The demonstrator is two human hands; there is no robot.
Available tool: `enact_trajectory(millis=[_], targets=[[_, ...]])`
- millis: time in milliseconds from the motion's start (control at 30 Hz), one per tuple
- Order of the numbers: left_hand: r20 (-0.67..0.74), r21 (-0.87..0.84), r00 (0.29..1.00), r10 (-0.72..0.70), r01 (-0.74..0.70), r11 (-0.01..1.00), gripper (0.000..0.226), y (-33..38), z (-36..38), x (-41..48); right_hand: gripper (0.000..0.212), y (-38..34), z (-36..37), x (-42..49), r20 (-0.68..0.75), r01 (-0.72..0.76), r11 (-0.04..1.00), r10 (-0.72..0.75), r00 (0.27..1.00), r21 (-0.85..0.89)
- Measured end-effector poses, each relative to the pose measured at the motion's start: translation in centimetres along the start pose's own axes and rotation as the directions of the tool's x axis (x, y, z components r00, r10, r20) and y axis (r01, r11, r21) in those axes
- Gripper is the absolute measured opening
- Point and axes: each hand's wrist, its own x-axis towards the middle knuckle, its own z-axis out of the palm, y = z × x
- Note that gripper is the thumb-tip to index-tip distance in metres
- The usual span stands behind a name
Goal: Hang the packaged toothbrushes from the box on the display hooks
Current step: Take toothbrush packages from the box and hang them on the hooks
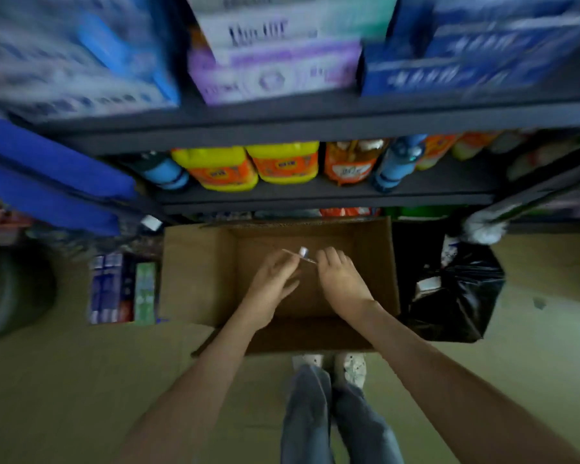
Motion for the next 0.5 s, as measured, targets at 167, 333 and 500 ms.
enact_trajectory(millis=[167, 333, 500], targets=[[0.221, 0.094, 0.909, 0.353, -0.380, 0.920, 0.048, 7.8, 2.1, -12.7, 0.064, -4.0, -14.6, -4.6, -0.327, 0.227, 0.967, -0.254, 0.911, -0.118], [0.151, 0.180, 0.786, 0.600, -0.618, 0.765, 0.018, 15.1, 2.5, -21.7, 0.045, -7.2, -26.0, -8.0, -0.555, 0.314, 0.938, -0.340, 0.759, -0.146], [0.326, 0.077, 0.674, 0.663, -0.718, 0.692, 0.028, 22.9, 1.2, -28.4, 0.062, -9.9, -35.3, -10.1, -0.597, 0.265, 0.964, -0.204, 0.776, 0.016]])
